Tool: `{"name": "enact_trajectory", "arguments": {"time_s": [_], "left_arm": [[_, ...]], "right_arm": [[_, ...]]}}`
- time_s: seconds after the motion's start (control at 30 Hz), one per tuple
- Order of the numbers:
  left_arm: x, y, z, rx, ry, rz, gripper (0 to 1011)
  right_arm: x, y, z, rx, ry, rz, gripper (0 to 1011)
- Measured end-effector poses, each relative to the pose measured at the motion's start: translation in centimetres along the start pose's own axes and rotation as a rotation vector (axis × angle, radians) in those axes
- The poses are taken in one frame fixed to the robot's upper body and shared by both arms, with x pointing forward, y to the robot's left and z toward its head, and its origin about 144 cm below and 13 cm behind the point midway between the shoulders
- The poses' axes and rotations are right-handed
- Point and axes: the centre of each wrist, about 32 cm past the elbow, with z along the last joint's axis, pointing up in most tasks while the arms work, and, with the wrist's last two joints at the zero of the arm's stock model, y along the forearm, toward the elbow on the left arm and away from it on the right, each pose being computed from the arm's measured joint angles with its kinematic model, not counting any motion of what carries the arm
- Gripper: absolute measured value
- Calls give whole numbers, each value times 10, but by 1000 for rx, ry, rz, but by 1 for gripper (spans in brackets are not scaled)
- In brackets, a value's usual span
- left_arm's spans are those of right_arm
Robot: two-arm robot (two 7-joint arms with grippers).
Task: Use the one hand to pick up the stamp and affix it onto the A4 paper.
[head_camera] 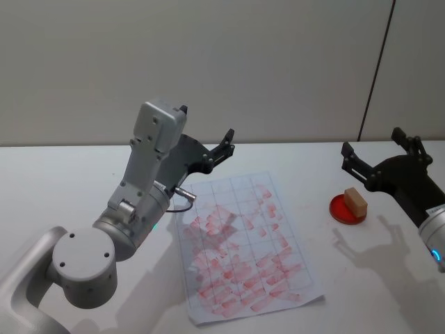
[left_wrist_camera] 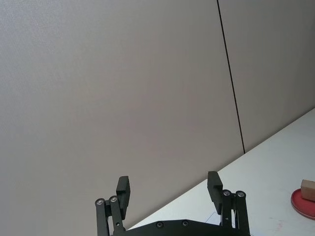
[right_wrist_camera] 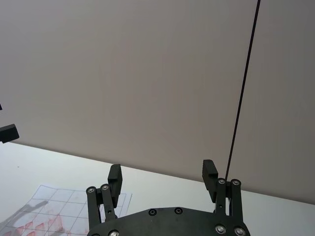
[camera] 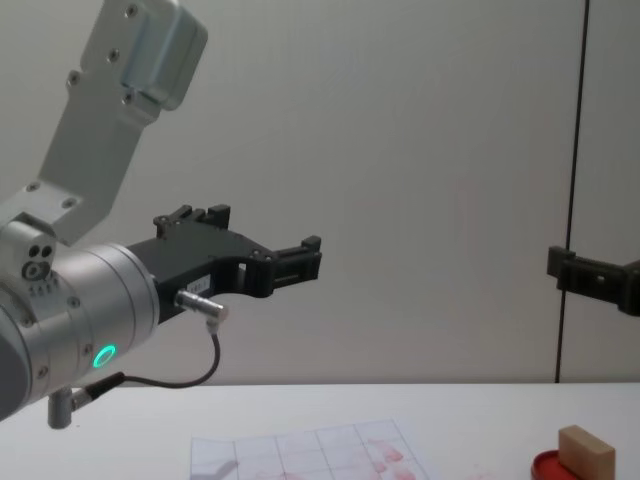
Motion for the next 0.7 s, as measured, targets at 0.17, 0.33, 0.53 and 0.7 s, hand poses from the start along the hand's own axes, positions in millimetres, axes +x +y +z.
{"name": "enact_trajectory", "arguments": {"time_s": [0.17, 0.33, 0.53, 0.7], "left_arm": [[0, 0, 0, 0, 0, 0, 1001], [0, 0, 0, 0, 0, 0, 1001], [0, 0, 0, 0, 0, 0, 1001], [0, 0, 0, 0, 0, 0, 1001]], "right_arm": [[0, 0, 0, 0, 0, 0, 1001], [0, 0, 0, 0, 0, 0, 1001], [0, 0, 0, 0, 0, 0, 1001], [0, 0, 0, 0, 0, 0, 1001]]}}
